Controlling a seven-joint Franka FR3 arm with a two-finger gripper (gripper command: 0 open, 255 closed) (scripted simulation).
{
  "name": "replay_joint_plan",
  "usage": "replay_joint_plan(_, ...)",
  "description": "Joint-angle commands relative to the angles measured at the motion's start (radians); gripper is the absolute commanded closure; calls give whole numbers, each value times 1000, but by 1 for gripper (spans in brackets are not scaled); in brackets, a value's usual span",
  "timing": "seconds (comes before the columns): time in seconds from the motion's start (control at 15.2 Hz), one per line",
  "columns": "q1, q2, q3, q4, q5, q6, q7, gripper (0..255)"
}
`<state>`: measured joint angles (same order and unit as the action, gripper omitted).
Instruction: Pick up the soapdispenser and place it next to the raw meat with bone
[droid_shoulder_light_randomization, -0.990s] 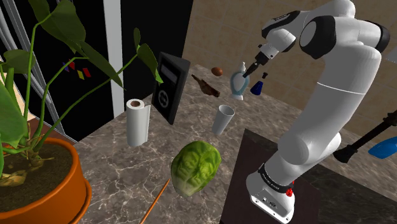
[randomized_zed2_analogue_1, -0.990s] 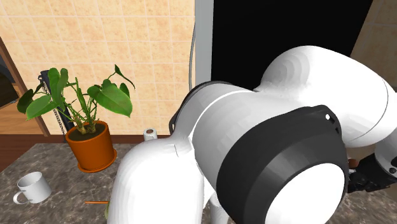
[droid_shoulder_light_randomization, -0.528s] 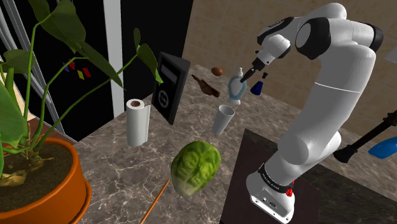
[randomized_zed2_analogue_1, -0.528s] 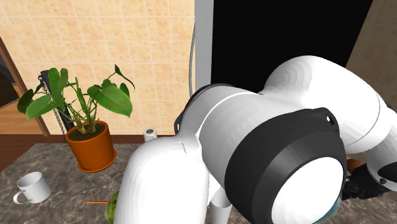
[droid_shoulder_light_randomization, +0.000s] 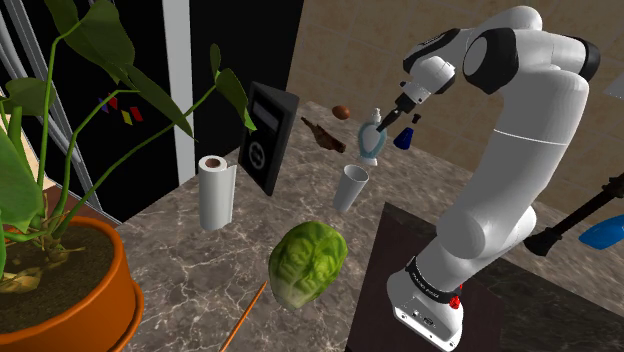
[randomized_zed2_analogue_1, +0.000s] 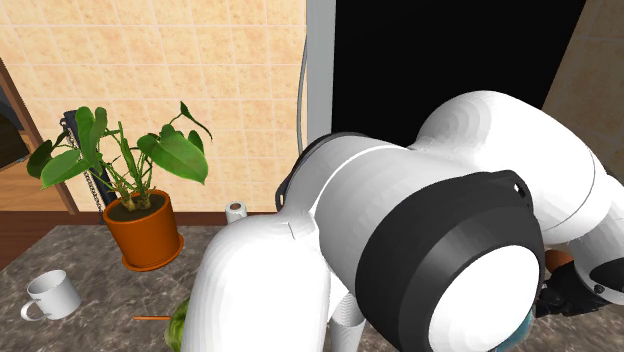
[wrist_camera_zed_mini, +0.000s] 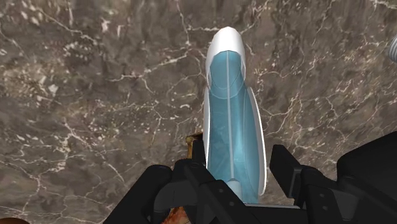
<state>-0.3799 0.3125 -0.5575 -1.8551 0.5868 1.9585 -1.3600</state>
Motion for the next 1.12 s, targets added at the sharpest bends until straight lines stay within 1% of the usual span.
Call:
replay_joint_plan(0.0, 0, 0, 0, 0, 0, 0, 0, 0)
replay_joint_plan(0.33, 0, 0, 0, 0, 0, 0, 0, 0)
replay_joint_plan(0.59, -20, -33, -24, 75, -41, -104, 25, 0)
replay_joint_plan(1.06, -20, -33, -24, 75, -41, -104, 25, 0)
